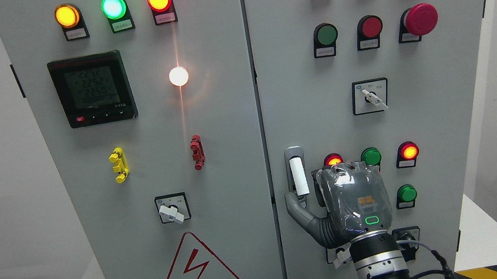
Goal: Release door handle
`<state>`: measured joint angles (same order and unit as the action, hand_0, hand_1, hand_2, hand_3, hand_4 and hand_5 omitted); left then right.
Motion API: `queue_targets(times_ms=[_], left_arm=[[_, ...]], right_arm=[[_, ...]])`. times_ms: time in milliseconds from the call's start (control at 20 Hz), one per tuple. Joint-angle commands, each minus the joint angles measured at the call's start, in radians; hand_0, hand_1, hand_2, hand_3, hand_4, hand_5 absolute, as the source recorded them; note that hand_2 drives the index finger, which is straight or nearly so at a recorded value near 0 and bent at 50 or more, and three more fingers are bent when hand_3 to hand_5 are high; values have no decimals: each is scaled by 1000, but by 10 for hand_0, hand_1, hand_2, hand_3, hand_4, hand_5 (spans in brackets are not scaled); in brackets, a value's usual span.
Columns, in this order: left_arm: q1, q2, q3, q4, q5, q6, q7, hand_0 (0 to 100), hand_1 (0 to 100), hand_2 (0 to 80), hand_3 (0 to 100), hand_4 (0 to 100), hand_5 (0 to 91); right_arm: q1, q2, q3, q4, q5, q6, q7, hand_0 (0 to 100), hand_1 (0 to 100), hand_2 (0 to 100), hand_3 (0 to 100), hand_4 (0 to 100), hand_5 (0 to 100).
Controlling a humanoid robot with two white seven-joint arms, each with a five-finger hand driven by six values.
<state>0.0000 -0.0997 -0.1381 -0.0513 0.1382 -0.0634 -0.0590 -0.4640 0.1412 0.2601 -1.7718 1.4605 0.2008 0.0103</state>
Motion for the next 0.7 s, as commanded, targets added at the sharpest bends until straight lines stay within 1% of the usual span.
queue_targets(times_ms=[0, 651], left_arm=[[18, 0, 0, -1, 1, 0, -1, 120, 556, 0, 0, 0, 0], [18, 0, 0, -1, 0, 0, -1, 120, 556, 0, 0, 0, 0]], right_arm=[[1, 0, -5, 3, 0, 3, -1, 376, 285, 925, 1000, 997, 980], [4, 2, -9, -1, 0, 6, -4, 427, 316, 926, 1000, 996, 981]])
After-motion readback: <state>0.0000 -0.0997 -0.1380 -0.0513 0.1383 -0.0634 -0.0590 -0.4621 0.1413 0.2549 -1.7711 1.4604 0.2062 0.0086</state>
